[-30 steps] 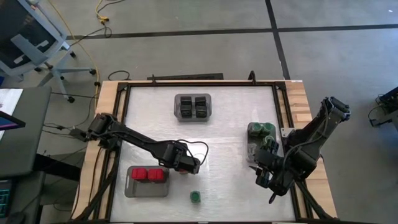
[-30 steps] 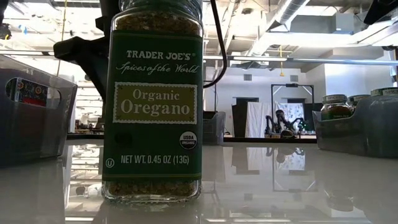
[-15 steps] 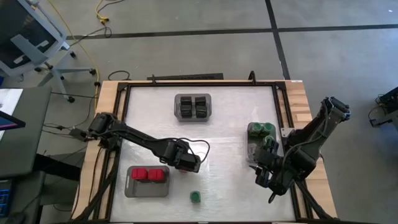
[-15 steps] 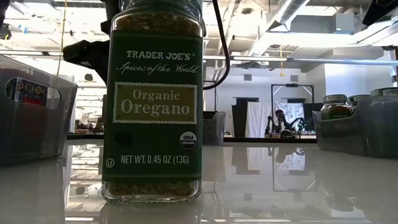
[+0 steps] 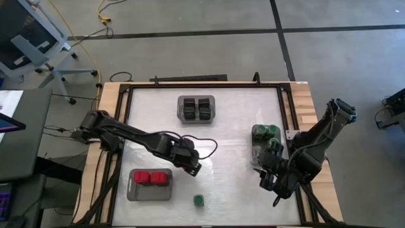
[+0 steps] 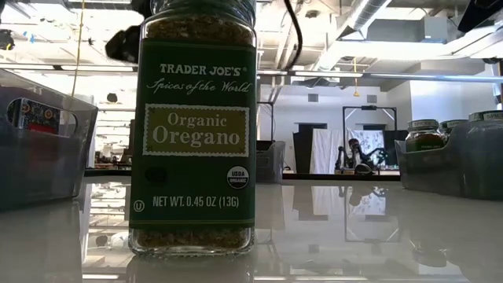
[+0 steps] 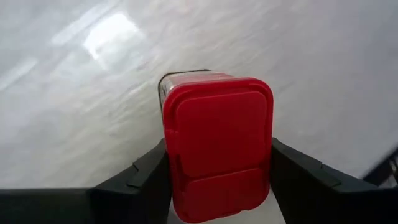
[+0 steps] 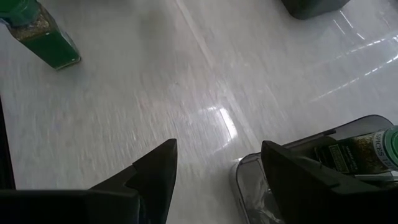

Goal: Sort spices by type
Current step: Put the red seasoning can into the bottom black transparent bin

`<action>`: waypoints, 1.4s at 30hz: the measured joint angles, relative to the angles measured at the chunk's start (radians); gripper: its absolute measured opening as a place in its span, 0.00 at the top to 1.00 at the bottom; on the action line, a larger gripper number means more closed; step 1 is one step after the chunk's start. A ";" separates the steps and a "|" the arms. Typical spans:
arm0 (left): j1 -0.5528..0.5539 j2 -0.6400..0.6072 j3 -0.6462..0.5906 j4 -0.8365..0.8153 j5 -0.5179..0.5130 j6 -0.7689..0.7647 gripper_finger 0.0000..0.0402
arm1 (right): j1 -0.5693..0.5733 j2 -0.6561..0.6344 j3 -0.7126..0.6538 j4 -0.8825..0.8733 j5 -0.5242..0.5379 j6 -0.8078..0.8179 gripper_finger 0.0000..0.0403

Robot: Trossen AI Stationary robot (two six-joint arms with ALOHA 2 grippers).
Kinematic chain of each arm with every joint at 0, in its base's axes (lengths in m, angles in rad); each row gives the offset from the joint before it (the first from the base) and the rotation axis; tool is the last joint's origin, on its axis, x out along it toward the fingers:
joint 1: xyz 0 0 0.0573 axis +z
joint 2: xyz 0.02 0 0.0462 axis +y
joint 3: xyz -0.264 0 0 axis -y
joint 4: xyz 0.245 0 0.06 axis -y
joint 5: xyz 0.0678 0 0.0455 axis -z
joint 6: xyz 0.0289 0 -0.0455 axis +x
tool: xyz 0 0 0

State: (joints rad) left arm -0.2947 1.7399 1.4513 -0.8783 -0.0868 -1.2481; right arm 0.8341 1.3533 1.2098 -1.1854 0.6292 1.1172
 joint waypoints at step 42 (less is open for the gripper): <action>-0.690 -0.363 -0.049 -0.275 -0.115 0.144 0.45 | -0.282 0.000 0.000 0.308 -0.009 -0.052 0.36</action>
State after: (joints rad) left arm -0.9848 1.3769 1.4023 -1.1535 -0.2022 -1.1045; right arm 0.5526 1.3533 1.2102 -0.8774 0.6205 1.0649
